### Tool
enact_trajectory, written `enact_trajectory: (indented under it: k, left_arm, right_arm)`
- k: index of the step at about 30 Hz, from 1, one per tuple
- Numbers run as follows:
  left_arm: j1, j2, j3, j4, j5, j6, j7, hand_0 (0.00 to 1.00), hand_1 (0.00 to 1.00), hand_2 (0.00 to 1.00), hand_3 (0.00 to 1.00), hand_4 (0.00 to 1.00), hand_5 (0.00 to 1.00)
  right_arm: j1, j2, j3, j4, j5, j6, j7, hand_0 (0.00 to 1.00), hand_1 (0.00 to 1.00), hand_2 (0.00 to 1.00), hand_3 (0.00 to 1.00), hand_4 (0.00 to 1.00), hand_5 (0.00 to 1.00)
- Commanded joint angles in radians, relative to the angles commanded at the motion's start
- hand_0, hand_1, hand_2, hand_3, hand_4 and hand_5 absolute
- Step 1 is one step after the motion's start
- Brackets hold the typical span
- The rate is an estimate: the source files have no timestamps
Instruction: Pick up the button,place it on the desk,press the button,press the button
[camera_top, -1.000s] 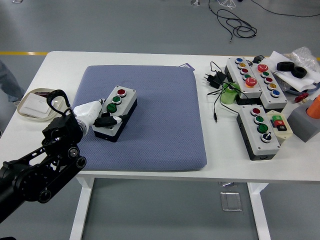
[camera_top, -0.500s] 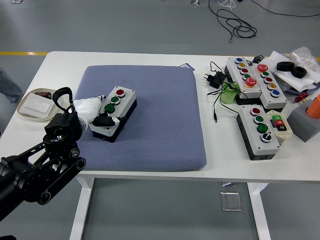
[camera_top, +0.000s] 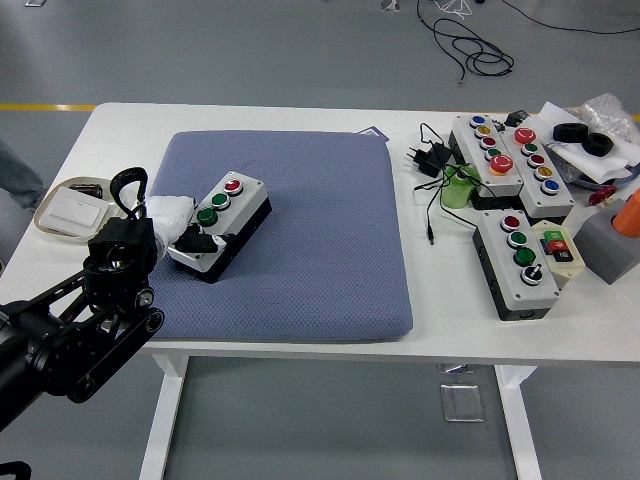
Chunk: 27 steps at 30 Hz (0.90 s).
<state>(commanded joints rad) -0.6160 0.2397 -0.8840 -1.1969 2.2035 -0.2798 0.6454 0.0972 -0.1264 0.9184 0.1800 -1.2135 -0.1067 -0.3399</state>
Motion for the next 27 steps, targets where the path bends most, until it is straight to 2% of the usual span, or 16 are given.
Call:
enact_trajectory:
  k: [1, 2, 5, 7, 8, 11, 13, 14, 16, 18, 19, 20, 24, 26, 27]
  left_arm:
    - [0.000, 0.000, 0.000, 0.000, 0.002, 0.000, 0.000, 0.478, 0.461, 0.582, 0.663, 0.711, 0.124]
    - [-0.001, 0.001, 0.000, -0.001, 0.011, 0.005, 0.000, 0.419, 0.390, 0.421, 0.501, 0.633, 0.128]
    - [-0.006, 0.006, 0.000, -0.001, 0.049, 0.017, -0.004, 0.419, 0.390, 0.421, 0.501, 0.633, 0.128]
    - [-0.007, 0.012, 0.001, 0.002, 0.060, 0.010, -0.046, 0.419, 0.390, 0.421, 0.501, 0.633, 0.128]
    - [-0.006, 0.017, 0.001, 0.003, 0.065, 0.000, -0.082, 0.355, 0.316, 0.308, 0.375, 0.524, 0.002]
    - [-0.005, 0.027, 0.000, 0.004, 0.065, -0.006, -0.151, 0.355, 0.316, 0.308, 0.375, 0.524, 0.002]
    - [-0.004, 0.034, -0.002, 0.006, 0.065, 0.003, -0.217, 0.355, 0.316, 0.308, 0.375, 0.524, 0.002]
    - [-0.003, 0.038, -0.003, 0.007, 0.065, 0.009, -0.251, 0.340, 0.293, 0.275, 0.341, 0.474, 0.002]
    - [-0.003, 0.047, -0.002, 0.013, 0.065, 0.033, -0.328, 0.340, 0.293, 0.275, 0.341, 0.474, 0.002]
    - [-0.003, 0.050, -0.001, 0.016, 0.065, 0.043, -0.363, 0.340, 0.293, 0.275, 0.341, 0.474, 0.002]
    - [-0.002, 0.060, -0.003, 0.024, 0.065, 0.075, -0.401, 0.340, 0.293, 0.275, 0.341, 0.474, 0.002]
    - [-0.001, 0.063, -0.003, 0.026, 0.065, 0.102, -0.446, 0.342, 0.272, 0.251, 0.300, 0.417, 0.002]
    - [-0.005, 0.083, -0.007, 0.041, 0.065, 0.206, -0.601, 0.342, 0.272, 0.251, 0.300, 0.417, 0.002]
    - [-0.009, 0.089, -0.008, 0.046, 0.065, 0.233, -0.657, 0.342, 0.258, 0.224, 0.278, 0.391, 0.002]
    - [-0.014, 0.096, -0.007, 0.051, 0.065, 0.269, -0.699, 0.342, 0.258, 0.224, 0.278, 0.391, 0.002]
  right_arm:
    - [0.000, 0.000, 0.000, 0.000, 0.000, 0.000, 0.000, 0.639, 0.475, 0.616, 0.563, 0.304, 0.225]
    - [0.000, 0.000, 0.000, 0.000, 0.000, 0.000, 0.000, 0.639, 0.475, 0.616, 0.562, 0.304, 0.225]
    - [0.002, 0.000, 0.000, 0.000, 0.000, 0.000, 0.000, 0.639, 0.475, 0.616, 0.562, 0.304, 0.225]
    - [0.002, 0.000, 0.000, 0.000, 0.001, 0.000, 0.000, 0.639, 0.475, 0.616, 0.562, 0.304, 0.225]
    - [0.003, 0.000, 0.000, 0.000, 0.002, 0.000, 0.000, 0.638, 0.474, 0.616, 0.562, 0.304, 0.224]
    - [0.003, 0.000, 0.001, 0.000, 0.001, 0.000, 0.000, 0.638, 0.474, 0.616, 0.562, 0.304, 0.224]
    - [0.004, 0.000, 0.001, 0.000, 0.001, 0.000, 0.000, 0.638, 0.474, 0.616, 0.562, 0.304, 0.224]
    - [0.004, 0.000, 0.000, 0.000, 0.002, 0.000, 0.000, 0.639, 0.472, 0.615, 0.562, 0.304, 0.224]
    - [0.004, 0.000, -0.001, 0.000, 0.003, -0.001, 0.000, 0.639, 0.472, 0.615, 0.562, 0.304, 0.224]
    - [0.004, 0.000, 0.000, 0.000, 0.003, -0.001, 0.000, 0.639, 0.472, 0.615, 0.562, 0.304, 0.224]
    - [0.005, 0.000, 0.002, 0.000, 0.001, 0.000, 0.000, 0.639, 0.472, 0.615, 0.562, 0.304, 0.224]
    - [0.005, 0.000, 0.002, 0.000, 0.000, 0.000, 0.000, 0.639, 0.472, 0.616, 0.562, 0.304, 0.222]
    - [0.005, 0.001, 0.005, 0.000, -0.003, 0.000, -0.001, 0.639, 0.472, 0.616, 0.562, 0.304, 0.222]
    - [0.005, 0.002, 0.006, 0.000, -0.004, 0.000, -0.001, 0.639, 0.473, 0.616, 0.562, 0.303, 0.223]
    - [0.005, 0.002, 0.006, 0.000, -0.004, 0.000, -0.001, 0.639, 0.473, 0.616, 0.562, 0.303, 0.223]
